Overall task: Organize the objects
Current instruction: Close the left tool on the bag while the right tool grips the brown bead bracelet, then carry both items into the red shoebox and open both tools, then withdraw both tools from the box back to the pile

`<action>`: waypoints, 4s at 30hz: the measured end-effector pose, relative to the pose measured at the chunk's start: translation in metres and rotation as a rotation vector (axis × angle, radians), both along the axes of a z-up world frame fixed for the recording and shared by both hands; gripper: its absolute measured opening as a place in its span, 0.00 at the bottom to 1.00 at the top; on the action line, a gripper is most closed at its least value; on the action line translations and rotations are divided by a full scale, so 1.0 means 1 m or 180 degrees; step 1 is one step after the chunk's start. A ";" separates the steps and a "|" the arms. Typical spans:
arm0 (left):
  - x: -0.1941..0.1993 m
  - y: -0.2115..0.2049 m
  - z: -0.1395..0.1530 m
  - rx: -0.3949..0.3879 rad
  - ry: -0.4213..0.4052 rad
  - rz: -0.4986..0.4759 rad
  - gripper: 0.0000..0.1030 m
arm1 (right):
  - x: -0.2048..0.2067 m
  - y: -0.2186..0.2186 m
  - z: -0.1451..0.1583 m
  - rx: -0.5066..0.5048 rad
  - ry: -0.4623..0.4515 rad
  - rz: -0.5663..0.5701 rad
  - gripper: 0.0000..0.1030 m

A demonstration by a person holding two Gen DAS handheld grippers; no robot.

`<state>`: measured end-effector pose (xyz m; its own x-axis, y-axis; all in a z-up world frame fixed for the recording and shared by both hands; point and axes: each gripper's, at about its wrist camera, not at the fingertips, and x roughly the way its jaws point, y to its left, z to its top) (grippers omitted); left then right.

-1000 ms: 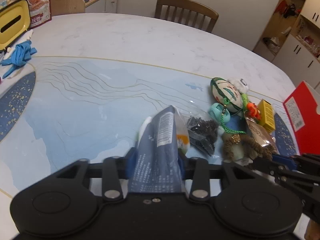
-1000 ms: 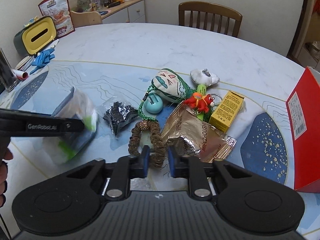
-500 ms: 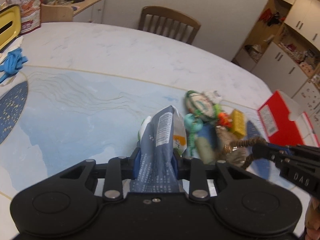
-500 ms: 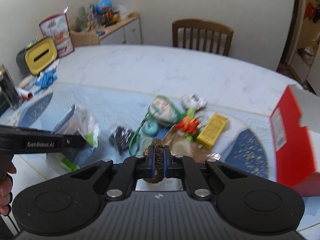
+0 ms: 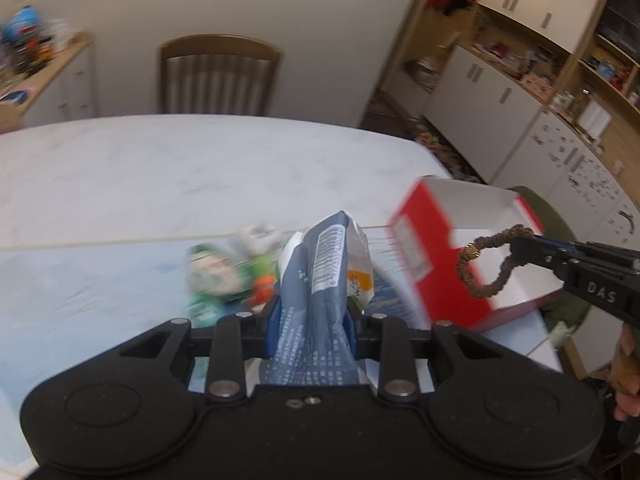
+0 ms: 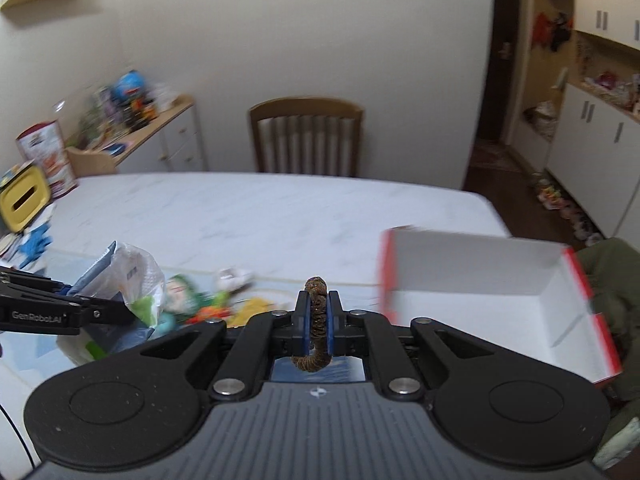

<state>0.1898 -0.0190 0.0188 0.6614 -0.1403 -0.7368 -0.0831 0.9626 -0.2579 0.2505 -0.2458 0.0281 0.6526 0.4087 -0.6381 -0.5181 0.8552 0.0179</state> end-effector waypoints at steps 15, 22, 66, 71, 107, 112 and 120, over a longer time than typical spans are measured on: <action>0.148 -0.216 -0.016 0.0151 0.0197 -0.0497 0.29 | 0.116 -0.148 -0.037 -0.0149 0.0084 -0.0221 0.07; 0.204 -0.262 -0.047 0.0310 0.0457 -0.0563 0.30 | 0.144 -0.171 -0.080 -0.0283 0.0312 -0.0196 0.07; 0.197 -0.267 -0.060 0.0356 0.0489 -0.0720 0.82 | 0.146 -0.208 -0.088 -0.0123 0.0493 0.0109 0.30; 0.159 -0.249 -0.035 0.0359 0.0298 -0.0599 0.84 | 0.125 -0.205 -0.068 -0.0002 0.0343 0.0207 0.52; -0.042 0.015 -0.050 0.0505 0.0018 0.0250 1.00 | -0.056 0.014 -0.066 0.0079 0.0428 0.1148 0.73; -0.050 0.050 -0.076 0.0457 0.0156 0.0429 1.00 | -0.074 0.058 -0.082 -0.0024 0.0518 0.1452 0.73; -0.047 0.089 -0.105 0.0415 0.0278 0.0757 1.00 | -0.094 0.108 -0.106 -0.0279 0.0617 0.1762 0.73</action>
<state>0.1429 0.0696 -0.0866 0.5977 0.1108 -0.7941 -0.3269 0.9380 -0.1151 0.1563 -0.1378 -0.0779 0.2255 0.5954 -0.7711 -0.8818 0.4613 0.0983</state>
